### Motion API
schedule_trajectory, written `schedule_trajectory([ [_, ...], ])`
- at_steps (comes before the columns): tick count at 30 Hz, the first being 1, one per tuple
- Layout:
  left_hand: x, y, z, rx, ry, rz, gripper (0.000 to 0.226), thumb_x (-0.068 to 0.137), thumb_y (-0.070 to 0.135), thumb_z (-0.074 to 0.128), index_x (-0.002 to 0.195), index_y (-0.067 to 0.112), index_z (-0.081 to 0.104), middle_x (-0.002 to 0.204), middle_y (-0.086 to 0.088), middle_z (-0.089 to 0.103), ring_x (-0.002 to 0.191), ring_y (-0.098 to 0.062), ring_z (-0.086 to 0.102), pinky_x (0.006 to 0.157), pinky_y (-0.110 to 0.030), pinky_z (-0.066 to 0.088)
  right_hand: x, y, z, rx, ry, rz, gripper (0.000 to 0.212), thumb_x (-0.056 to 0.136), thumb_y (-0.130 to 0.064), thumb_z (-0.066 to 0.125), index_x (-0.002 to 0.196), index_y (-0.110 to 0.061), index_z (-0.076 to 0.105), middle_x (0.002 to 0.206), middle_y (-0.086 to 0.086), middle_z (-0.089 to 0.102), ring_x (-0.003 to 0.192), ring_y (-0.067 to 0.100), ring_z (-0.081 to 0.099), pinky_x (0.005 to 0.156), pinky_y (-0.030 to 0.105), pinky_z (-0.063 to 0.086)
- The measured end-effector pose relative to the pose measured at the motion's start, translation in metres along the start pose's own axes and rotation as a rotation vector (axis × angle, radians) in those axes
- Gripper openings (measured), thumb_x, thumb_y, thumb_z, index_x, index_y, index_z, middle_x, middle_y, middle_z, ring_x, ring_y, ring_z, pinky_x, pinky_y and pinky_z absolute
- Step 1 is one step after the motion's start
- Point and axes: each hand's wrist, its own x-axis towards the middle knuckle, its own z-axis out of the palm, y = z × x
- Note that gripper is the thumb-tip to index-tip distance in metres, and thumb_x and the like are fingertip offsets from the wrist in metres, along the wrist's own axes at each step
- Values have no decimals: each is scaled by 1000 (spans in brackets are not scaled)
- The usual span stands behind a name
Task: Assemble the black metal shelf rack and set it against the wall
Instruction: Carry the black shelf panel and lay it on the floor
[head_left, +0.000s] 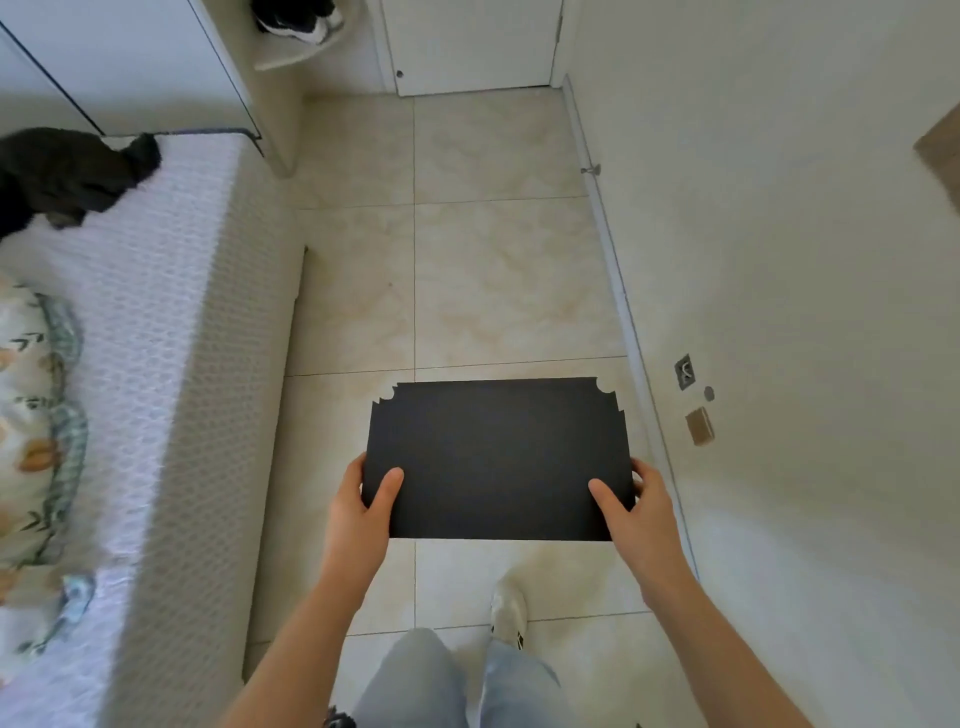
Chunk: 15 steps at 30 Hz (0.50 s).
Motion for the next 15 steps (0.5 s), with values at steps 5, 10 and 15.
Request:
schedule_trajectory([
  [5,28,15,-14,-54,113,-31,35,103,33,55,137,24,52,121,14,65,108,-4,63,81,-16,50,40,-49,31,-82,-88,-57,57,93,-27,66,143,-18,39,112,-10,52,101,14,54,89,31,50],
  [10,65,23,-37,-42,196,-17,22,102,34,53,124,31,53,114,19,64,104,0,62,86,-20,50,69,-87,75,-141,-144,-84,56,94,-27,63,144,-17,39,118,-6,53,106,17,55,97,39,52],
  [15,115,27,-77,-43,228,-30,24,102,36,53,126,30,53,112,21,62,101,4,61,78,-12,45,90,-123,136,-178,-169,-88,54,94,-28,64,142,-17,42,119,-4,55,104,17,55,94,37,50],
])
